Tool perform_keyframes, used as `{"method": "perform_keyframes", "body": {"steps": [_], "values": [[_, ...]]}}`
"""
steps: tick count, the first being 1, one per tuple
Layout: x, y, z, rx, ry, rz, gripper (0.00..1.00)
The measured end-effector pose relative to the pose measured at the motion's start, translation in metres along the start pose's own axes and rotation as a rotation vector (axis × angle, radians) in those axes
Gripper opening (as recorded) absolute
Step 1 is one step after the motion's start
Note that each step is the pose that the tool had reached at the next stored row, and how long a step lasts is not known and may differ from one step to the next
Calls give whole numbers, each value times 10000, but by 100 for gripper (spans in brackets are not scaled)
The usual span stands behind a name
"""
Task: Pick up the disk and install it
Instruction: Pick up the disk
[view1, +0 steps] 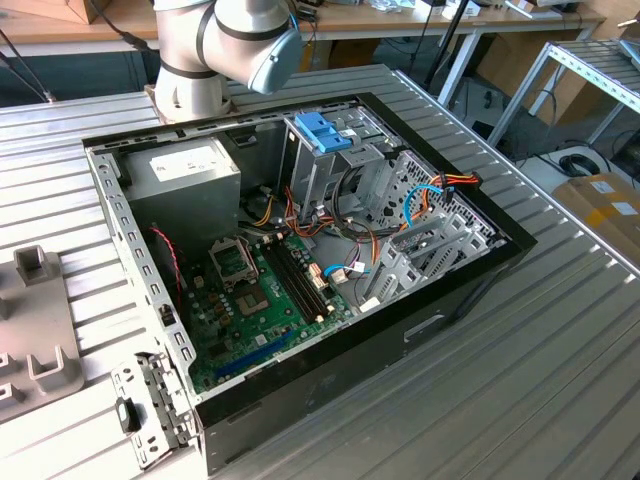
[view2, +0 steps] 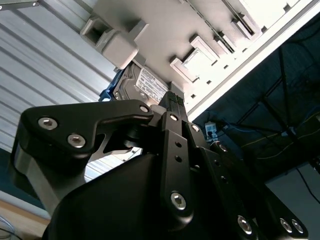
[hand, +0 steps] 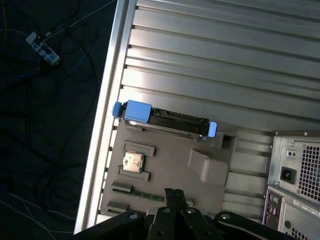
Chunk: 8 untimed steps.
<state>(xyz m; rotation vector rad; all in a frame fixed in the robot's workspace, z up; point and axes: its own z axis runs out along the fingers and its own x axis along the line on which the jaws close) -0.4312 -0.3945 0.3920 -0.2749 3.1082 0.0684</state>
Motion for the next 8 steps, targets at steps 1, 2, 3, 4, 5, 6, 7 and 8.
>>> {"method": "perform_keyframes", "body": {"steps": [1,2,3,4,5,6,7,8], "values": [[0,0,0,-2,2,-67,10],[0,0,0,-3,5,-119,10],[0,0,0,-4,7,-175,10],[0,0,0,-5,9,-219,10],[0,0,0,-7,11,-277,10],[0,0,0,-8,13,-312,10],[0,0,0,-9,15,-357,10],[0,0,0,-9,17,-394,10]]}}
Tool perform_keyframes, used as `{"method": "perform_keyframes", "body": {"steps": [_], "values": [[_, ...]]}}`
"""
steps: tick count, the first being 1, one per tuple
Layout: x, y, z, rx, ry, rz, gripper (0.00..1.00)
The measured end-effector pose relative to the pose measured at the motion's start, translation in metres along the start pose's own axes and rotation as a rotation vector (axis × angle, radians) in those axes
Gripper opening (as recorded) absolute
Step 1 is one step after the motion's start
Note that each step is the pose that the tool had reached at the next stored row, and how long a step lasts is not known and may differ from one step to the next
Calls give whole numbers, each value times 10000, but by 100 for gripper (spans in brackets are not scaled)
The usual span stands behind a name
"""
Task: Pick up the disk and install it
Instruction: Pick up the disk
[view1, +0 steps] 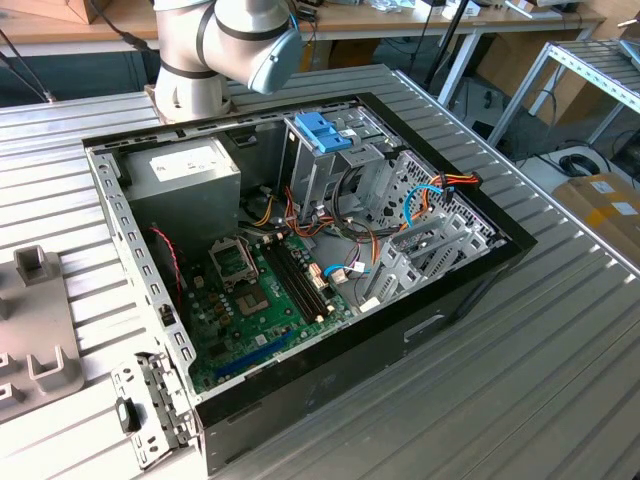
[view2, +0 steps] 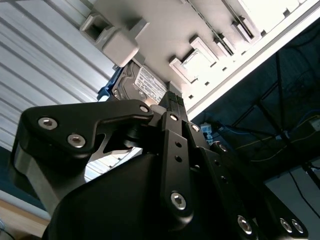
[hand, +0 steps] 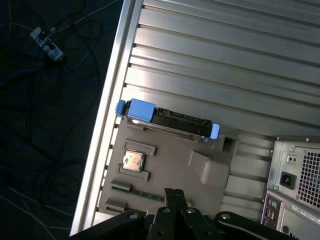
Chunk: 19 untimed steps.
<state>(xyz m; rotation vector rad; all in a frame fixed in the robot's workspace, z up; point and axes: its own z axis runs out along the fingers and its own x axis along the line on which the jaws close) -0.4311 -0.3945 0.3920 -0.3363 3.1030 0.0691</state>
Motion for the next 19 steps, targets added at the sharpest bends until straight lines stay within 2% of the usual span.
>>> {"method": "perform_keyframes", "body": {"steps": [19], "values": [[0,0,0,-28,49,-1178,10]]}}
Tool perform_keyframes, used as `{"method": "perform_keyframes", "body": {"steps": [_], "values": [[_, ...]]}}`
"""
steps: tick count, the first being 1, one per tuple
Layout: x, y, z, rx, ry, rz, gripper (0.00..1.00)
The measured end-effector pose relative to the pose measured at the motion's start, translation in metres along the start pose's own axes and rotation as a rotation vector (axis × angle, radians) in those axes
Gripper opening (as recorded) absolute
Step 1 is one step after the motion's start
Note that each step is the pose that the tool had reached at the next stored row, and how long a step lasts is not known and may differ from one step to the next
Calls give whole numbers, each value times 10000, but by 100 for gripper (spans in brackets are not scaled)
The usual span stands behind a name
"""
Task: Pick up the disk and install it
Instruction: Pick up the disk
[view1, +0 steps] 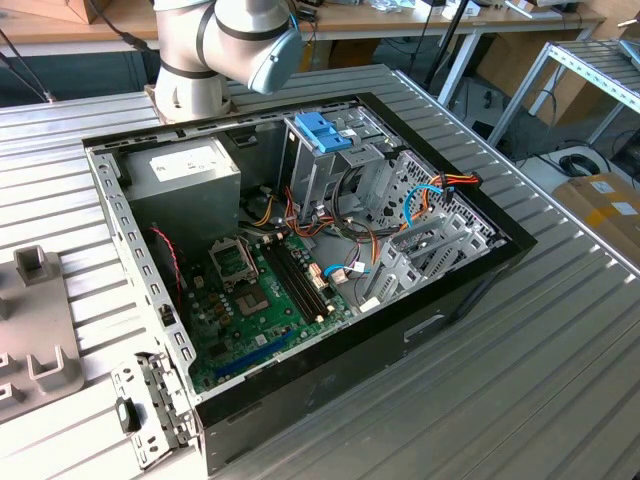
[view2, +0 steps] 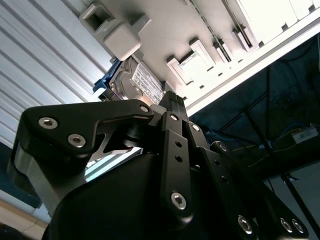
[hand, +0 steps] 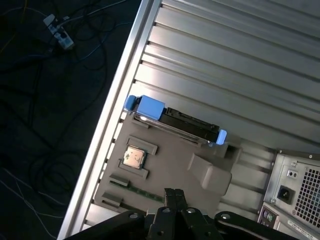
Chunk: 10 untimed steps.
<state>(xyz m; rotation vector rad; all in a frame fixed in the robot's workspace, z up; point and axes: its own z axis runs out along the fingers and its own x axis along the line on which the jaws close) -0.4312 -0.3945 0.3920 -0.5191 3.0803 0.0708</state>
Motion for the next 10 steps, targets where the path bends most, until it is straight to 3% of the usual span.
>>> {"method": "perform_keyframes", "body": {"steps": [10], "values": [[0,0,0,-12,21,-492,10]]}}
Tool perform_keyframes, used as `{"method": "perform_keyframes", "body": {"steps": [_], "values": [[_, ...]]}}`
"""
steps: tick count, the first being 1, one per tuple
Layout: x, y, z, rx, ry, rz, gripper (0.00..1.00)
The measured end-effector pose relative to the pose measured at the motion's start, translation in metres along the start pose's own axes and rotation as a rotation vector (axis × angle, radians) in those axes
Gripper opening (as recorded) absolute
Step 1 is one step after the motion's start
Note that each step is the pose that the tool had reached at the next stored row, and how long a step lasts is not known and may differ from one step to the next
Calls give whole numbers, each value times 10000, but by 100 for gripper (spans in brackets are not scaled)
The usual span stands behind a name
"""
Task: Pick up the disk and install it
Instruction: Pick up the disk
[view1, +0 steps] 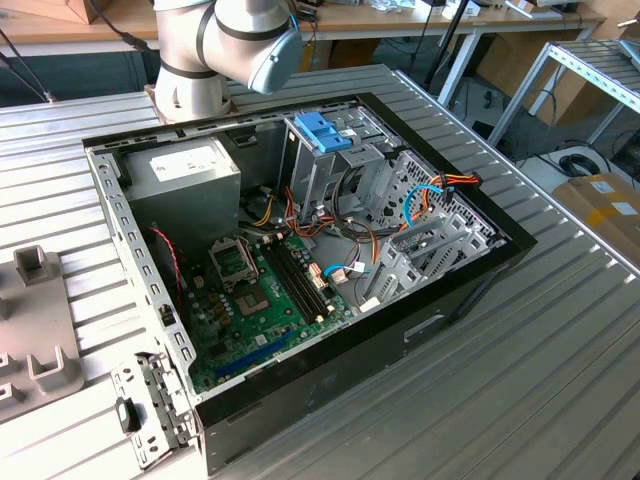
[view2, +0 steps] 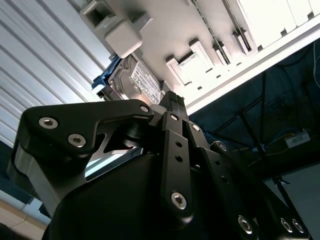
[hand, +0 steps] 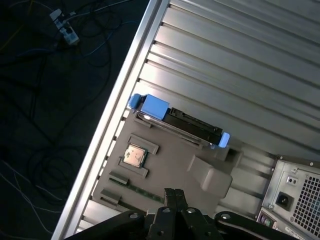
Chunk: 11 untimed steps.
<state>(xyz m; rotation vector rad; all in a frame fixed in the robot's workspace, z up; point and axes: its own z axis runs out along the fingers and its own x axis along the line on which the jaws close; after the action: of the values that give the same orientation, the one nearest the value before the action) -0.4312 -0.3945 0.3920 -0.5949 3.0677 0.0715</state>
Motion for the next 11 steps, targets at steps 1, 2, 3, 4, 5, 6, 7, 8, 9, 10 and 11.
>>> {"method": "perform_keyframes", "body": {"steps": [1,2,3,4,5,6,7,8,9,10,11], "values": [[0,0,0,-2,2,-77,10],[0,0,0,-3,6,-125,10],[0,0,0,-4,7,-175,10],[0,0,0,-5,9,-217,10],[0,0,0,-6,12,-275,10],[0,0,0,-8,14,-338,10],[0,0,0,-9,16,-387,10],[0,0,0,-10,19,-441,10],[0,0,0,-11,21,-488,10],[0,0,0,-13,23,-541,10],[0,0,0,-14,25,-586,10]]}}
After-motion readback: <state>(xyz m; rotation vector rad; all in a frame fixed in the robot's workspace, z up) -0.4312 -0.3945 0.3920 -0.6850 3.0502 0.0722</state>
